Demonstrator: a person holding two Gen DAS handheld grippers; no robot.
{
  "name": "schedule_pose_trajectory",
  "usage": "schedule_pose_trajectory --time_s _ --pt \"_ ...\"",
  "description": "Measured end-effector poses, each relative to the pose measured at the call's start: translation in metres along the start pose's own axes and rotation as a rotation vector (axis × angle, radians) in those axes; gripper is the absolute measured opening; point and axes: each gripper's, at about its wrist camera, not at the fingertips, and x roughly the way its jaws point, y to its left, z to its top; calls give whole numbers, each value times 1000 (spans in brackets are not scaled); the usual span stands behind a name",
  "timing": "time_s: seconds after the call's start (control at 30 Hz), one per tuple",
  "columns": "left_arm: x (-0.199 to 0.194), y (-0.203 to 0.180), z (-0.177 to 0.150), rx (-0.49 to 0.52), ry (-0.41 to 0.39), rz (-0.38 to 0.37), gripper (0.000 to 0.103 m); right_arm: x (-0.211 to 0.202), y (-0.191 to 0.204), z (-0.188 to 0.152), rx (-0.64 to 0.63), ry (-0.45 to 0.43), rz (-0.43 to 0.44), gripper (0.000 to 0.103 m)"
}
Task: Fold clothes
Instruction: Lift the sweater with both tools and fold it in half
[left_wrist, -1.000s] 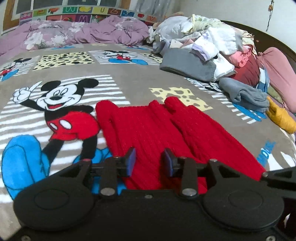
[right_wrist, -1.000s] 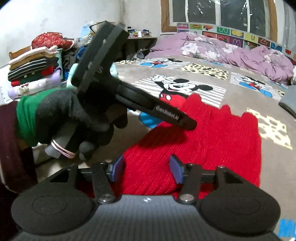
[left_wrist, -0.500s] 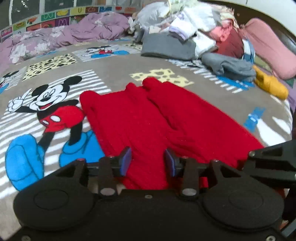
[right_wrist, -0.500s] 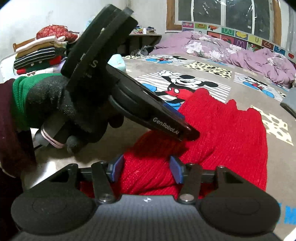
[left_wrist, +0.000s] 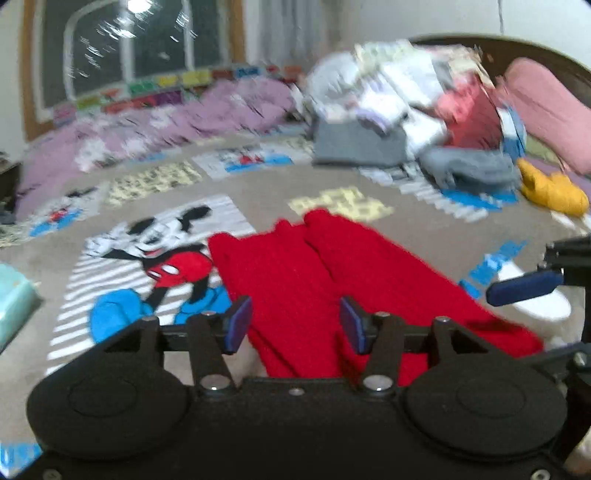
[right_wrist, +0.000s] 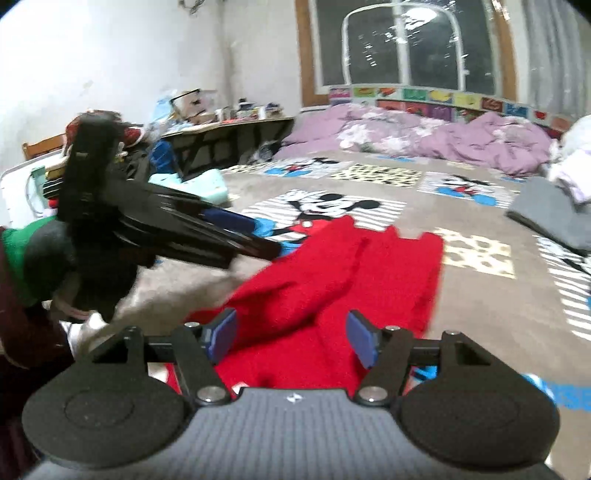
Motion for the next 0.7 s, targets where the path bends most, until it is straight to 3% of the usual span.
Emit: schedule_pose_trajectory --time_s 0.2,0.4,0.53,0.7 --pt "-37 -33 -16 105 7 47 54 -18 -14 -15 -25 -27 -57 65" --pt "-63 -61 -38 345 73 101 72 -34 6 -33 -217 -7 -96 65" --pt "-66 -82 -66 549 168 119 74 -36 23 -50 -356 52 -104 66" --pt "-54 -107 -103 794 261 174 75 -31 37 -59 -426 108 -128 66"
